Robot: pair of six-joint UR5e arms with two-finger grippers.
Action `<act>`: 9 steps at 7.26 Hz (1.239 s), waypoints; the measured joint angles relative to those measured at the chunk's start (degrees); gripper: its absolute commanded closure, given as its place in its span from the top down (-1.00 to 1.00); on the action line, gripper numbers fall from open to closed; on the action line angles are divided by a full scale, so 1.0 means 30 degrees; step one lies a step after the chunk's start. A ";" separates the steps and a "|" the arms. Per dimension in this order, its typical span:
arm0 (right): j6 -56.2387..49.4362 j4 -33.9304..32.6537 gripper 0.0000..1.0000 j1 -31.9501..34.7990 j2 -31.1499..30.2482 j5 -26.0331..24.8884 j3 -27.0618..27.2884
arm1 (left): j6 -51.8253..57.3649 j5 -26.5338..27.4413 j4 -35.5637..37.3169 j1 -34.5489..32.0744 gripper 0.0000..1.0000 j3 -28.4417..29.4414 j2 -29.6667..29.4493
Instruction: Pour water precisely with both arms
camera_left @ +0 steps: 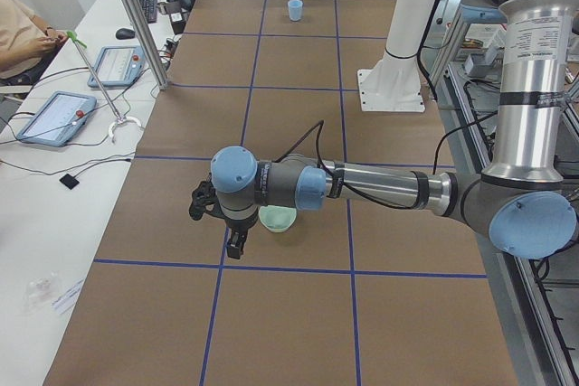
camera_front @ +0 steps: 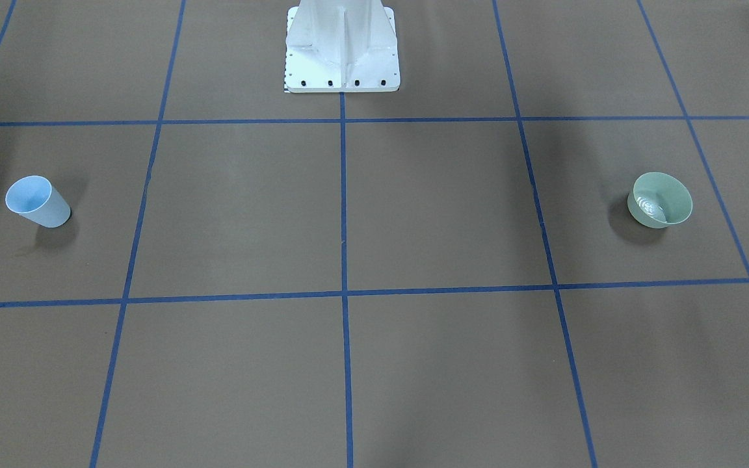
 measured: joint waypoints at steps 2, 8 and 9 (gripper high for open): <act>0.0007 -0.0001 1.00 0.0000 0.0000 0.0002 0.0023 | -0.0144 0.0024 -0.0543 0.0062 1.00 0.0098 -0.0528; 0.0027 0.0000 1.00 0.0000 -0.0029 0.0025 0.0120 | -0.3204 0.0013 -0.3317 0.3025 1.00 0.0730 -0.0795; 0.0024 0.0000 1.00 0.0000 -0.0029 0.0029 0.0121 | -0.3861 0.0063 -0.3959 0.3750 1.00 0.0862 -0.0596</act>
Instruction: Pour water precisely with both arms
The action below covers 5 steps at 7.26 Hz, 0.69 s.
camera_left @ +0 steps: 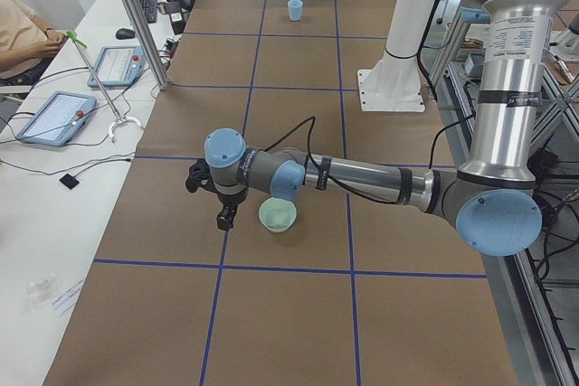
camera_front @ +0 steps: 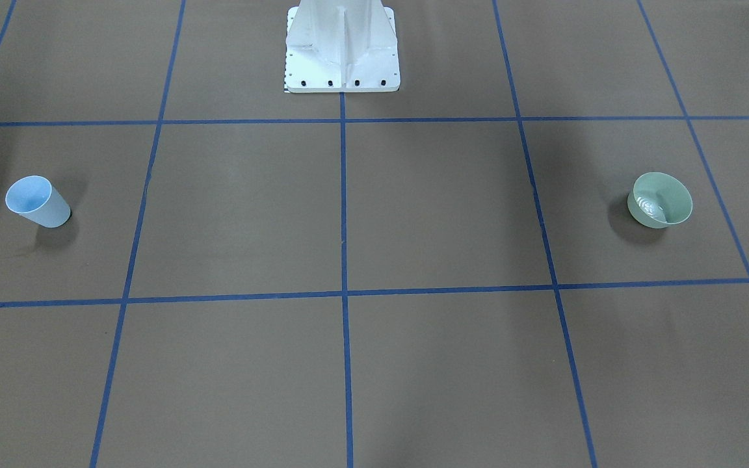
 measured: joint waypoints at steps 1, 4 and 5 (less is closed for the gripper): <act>-0.0007 0.0000 1.00 0.0000 0.0000 0.0002 0.0001 | -0.0823 0.0057 -0.0907 0.0660 1.00 0.0160 0.0329; 0.0004 0.0000 1.00 0.0000 -0.0008 0.0003 0.0010 | -0.4288 0.1993 -0.3883 0.3324 1.00 0.0467 0.1569; 0.0000 0.0000 1.00 0.0000 -0.0030 0.0003 0.0016 | -0.5170 0.2666 -0.4859 0.4053 0.99 0.1009 0.1728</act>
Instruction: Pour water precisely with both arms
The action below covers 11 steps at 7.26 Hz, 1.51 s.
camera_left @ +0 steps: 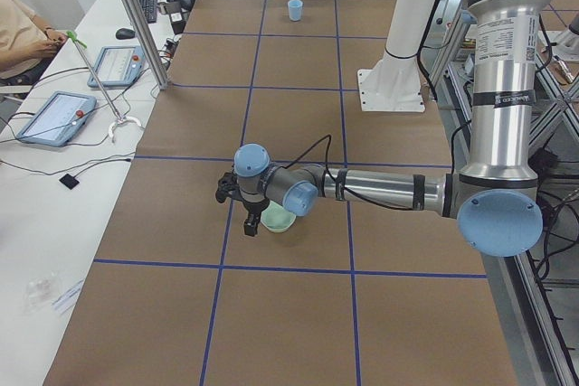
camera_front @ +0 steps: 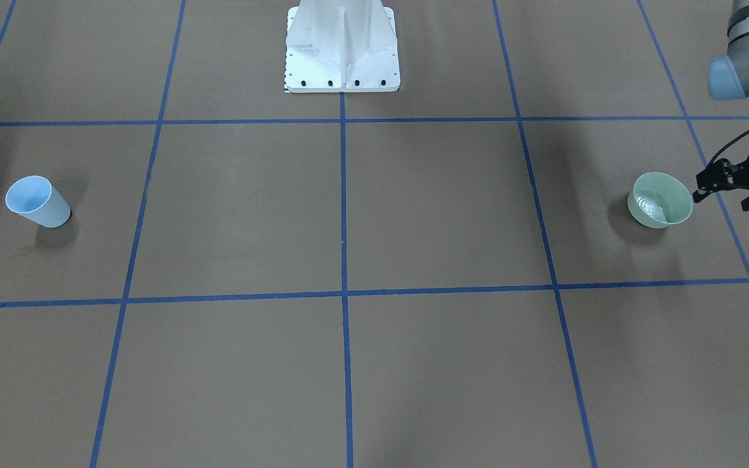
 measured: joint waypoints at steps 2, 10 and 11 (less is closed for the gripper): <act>-0.0007 -0.0012 1.00 0.0000 -0.0042 0.0000 -0.0001 | -0.1507 0.0388 -0.2633 0.0926 0.91 0.1561 0.0057; -0.0024 -0.0012 1.00 0.0000 -0.0117 0.0034 0.0130 | -0.2557 -0.0856 -0.3813 0.1708 -1.00 0.1495 -0.0105; -0.0023 -0.0013 1.00 0.0000 -0.0126 0.0106 0.0130 | -0.2720 -0.1949 -0.3677 0.1641 -1.00 0.1198 -0.0210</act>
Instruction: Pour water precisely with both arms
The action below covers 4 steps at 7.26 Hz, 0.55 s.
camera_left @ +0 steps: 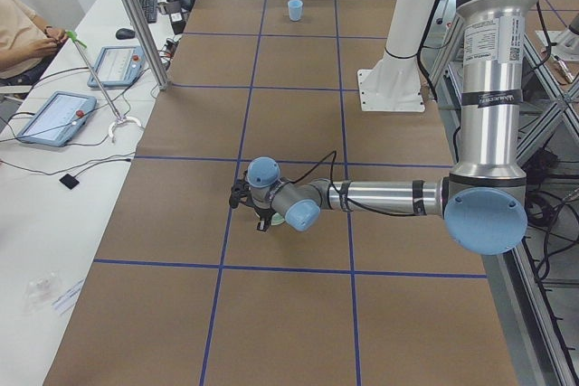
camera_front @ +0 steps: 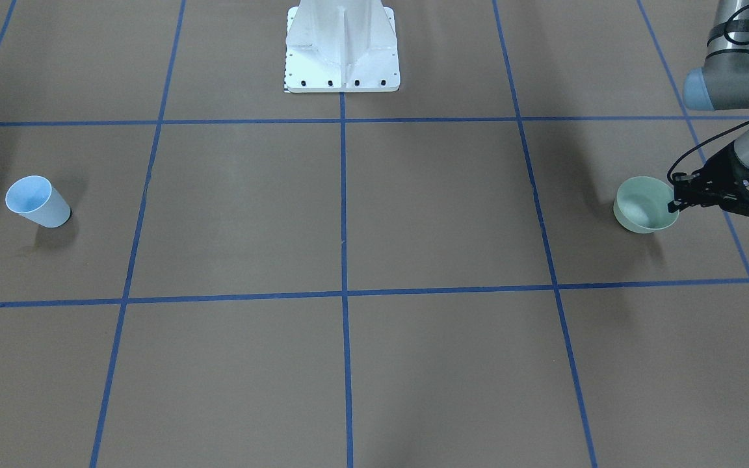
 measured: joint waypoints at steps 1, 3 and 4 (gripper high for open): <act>-0.0001 -0.0008 1.00 0.0001 -0.0011 0.0043 0.0001 | -0.0774 -0.0617 0.0319 -0.0069 -1.00 -0.0537 -0.0276; 0.0000 0.0002 1.00 0.0000 -0.0010 0.0066 0.0002 | -0.4075 -0.0939 0.1858 -0.0011 -1.00 -0.1827 -0.2146; 0.0000 0.0008 1.00 0.0001 -0.0013 0.0090 0.0002 | -0.5778 -0.0919 0.2503 0.0282 -1.00 -0.2099 -0.3438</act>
